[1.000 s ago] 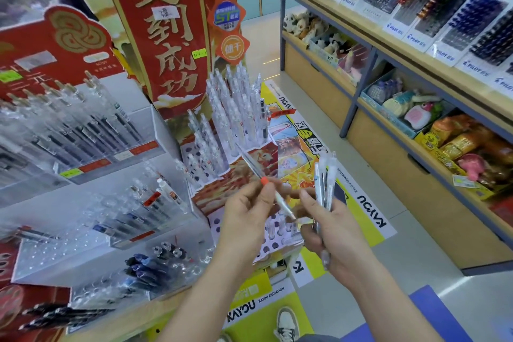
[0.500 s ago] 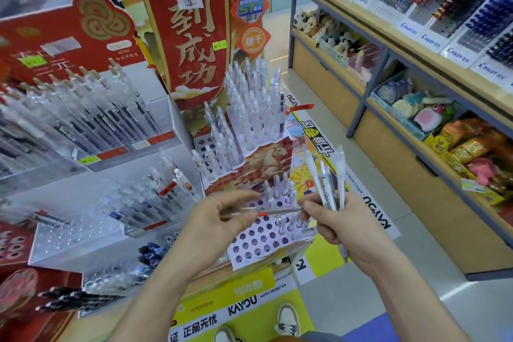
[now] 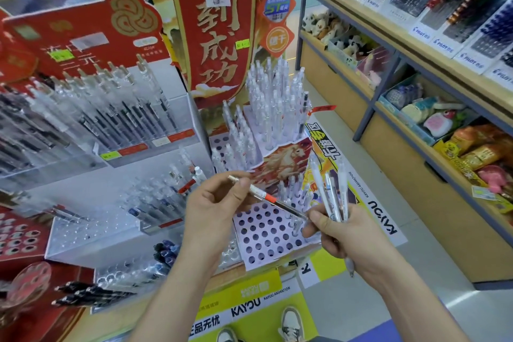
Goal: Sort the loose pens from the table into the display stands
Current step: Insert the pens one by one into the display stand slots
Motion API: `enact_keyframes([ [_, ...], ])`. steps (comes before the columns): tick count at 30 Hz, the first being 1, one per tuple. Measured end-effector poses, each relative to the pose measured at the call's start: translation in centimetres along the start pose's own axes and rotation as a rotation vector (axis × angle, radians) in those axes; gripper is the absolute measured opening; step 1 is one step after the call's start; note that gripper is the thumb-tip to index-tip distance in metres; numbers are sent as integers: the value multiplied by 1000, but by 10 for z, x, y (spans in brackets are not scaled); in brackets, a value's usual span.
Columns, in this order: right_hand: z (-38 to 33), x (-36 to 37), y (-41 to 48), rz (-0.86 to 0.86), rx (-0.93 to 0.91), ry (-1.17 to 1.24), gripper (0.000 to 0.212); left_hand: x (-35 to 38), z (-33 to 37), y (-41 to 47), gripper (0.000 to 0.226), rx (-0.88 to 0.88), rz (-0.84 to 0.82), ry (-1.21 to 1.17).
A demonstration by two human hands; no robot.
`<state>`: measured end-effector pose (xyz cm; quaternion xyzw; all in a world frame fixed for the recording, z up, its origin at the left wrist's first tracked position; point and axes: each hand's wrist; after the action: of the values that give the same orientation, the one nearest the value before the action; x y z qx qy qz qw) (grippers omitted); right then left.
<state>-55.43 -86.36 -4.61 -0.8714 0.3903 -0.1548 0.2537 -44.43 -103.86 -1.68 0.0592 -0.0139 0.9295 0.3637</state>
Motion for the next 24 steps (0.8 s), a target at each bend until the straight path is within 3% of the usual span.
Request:
enact_keyframes([
  [6,-13,29,-6,-46,-12,-52,20,-41,31,-3,13,268,120,165],
  [10,-23,62,-11,-111,16,41,21,-92,60,-5,11,448,176,283],
  [14,-37,110,-18,-255,-49,32,24,-147,86,-5,13,565,311,365],
  [20,-43,180,-17,-370,-105,-4,36,-224,105,-1,13,556,427,479],
  [24,-40,221,-15,-371,-123,-32,33,-253,98,16,21,463,407,512],
])
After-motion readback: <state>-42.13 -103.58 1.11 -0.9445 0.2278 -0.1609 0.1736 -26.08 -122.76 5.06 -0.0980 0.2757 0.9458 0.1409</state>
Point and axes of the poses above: each hand's wrist, its own y-axis towards the middle knuckle, its own x-axis out of the palm, z = x × y, and after that the axes turned 9 degrees about x, right-handed
